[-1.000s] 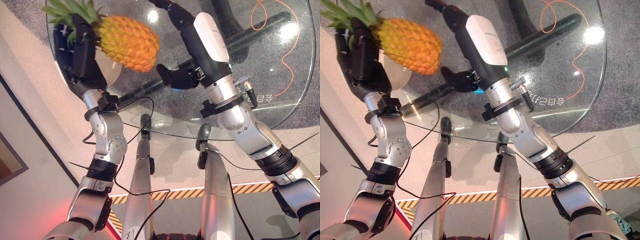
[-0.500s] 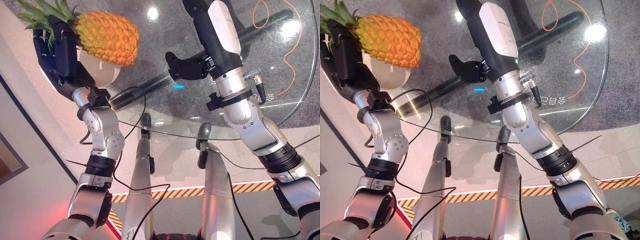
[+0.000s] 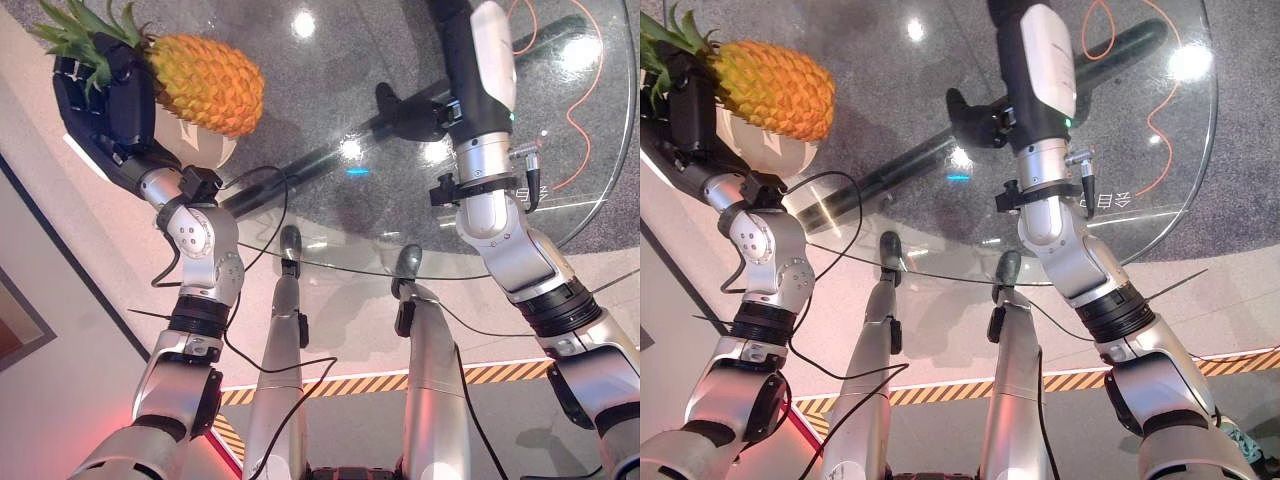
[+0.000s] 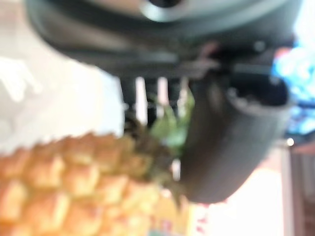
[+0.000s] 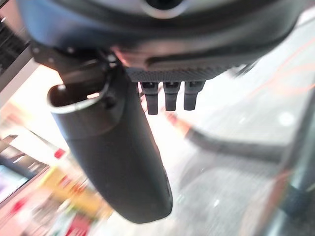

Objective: Pick up the fruit to the plate

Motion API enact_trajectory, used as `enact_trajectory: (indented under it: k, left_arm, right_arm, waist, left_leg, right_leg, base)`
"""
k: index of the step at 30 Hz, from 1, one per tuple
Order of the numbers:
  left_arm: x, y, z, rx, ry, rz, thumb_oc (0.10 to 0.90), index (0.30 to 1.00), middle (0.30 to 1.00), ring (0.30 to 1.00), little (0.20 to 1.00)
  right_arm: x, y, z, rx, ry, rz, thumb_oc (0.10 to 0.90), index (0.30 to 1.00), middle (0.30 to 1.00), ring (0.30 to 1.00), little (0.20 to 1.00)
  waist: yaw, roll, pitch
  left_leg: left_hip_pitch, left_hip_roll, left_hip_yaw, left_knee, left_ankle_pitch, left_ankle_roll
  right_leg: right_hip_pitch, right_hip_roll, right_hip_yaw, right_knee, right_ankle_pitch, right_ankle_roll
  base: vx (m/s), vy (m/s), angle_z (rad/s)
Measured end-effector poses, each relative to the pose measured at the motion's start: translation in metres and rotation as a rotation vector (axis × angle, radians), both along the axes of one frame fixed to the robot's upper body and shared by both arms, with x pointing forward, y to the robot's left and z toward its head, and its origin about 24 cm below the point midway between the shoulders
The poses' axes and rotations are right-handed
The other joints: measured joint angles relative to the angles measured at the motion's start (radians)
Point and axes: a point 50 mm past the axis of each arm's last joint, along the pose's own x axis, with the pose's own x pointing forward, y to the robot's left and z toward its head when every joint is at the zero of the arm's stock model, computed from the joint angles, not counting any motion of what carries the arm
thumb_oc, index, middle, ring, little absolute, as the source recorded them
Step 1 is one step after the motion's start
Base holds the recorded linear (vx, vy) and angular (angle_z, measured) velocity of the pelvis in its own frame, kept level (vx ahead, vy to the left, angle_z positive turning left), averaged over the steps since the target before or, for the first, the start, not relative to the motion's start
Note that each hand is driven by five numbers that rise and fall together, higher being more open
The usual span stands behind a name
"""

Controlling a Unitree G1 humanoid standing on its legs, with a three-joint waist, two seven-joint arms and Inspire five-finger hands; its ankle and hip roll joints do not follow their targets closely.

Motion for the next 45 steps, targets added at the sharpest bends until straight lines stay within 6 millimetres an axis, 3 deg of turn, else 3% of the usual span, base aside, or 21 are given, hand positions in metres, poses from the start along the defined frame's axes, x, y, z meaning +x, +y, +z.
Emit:
enact_trajectory:
  k: [5,12,22,28,38,45]
  left_arm:
    - [-0.001,0.014,0.005,0.034,0.012,0.093,0.1,0.3,0.3,0.3,0.2]
    - [-0.002,0.036,0.007,0.046,0.052,0.217,0.1,0.3,0.3,0.3,0.2]
    - [0.003,0.068,0.021,0.068,0.114,0.367,0.1,0.3,0.3,0.3,0.2]
    - [0.004,0.075,0.033,0.091,0.113,0.406,0.1,0.3,0.3,0.3,0.2]
    - [0.009,0.079,0.024,0.105,0.183,0.431,0.1,0.3,0.3,0.3,0.2]
    - [0.009,0.079,0.024,0.107,0.185,0.432,0.1,0.3,0.3,0.3,0.2]
  right_arm:
    - [0.004,-0.034,-0.009,0.132,-0.046,-0.173,0.8,0.9,0.9,0.9,0.9]
    - [0.01,-0.084,-0.051,0.344,0.04,-0.397,0.8,0.9,0.9,0.9,0.9]
    - [0.013,-0.141,-0.097,0.441,0.161,-0.669,0.8,0.9,0.9,0.9,0.9]
    - [0.008,-0.165,-0.118,0.588,0.202,-0.76,0.8,0.9,0.9,0.9,0.9]
    - [-0.017,-0.209,-0.156,0.919,0.273,-0.948,0.8,0.9,0.9,0.9,0.9]
    - [-0.026,-0.217,-0.176,0.981,0.356,-0.965,0.8,0.9,0.9,0.9,0.9]
  waist:
    - [-0.019,-0.001,0.0]
    - [-0.04,-0.005,0.002]
    - [-0.039,-0.013,0.002]
    - [-0.041,-0.015,0.003]
    - [-0.043,-0.02,0.003]
    - [-0.042,-0.021,0.003]
  left_leg:
    - [-0.002,0.0,0.002,-0.001,0.0,0.0]
    - [0.0,0.004,0.008,-0.003,0.0,0.0]
    - [0.01,0.017,0.021,-0.009,0.003,-0.003]
    - [0.016,0.02,0.022,-0.009,0.006,-0.004]
    - [0.026,0.029,0.024,-0.011,0.006,-0.004]
    - [0.032,0.029,0.025,-0.01,0.006,-0.004]
  right_leg:
    - [-0.004,0.0,0.001,0.0,0.0,0.0]
    - [-0.004,0.003,0.005,-0.005,0.003,-0.001]
    - [-0.003,0.019,0.016,-0.013,0.014,-0.006]
    - [0.002,0.021,0.016,-0.014,0.019,-0.009]
    - [0.02,0.032,0.018,-0.036,0.031,-0.009]
    - [0.024,0.032,0.019,-0.035,0.032,-0.01]
  base:
    - [0.0,0.007,0.0]
    - [0.0,0.01,-0.02]
    - [0.0,0.004,-0.04]
    - [0.0,0.0,0.0]
    - [0.0,0.002,-0.02]
    - [0.0,0.0,0.0]
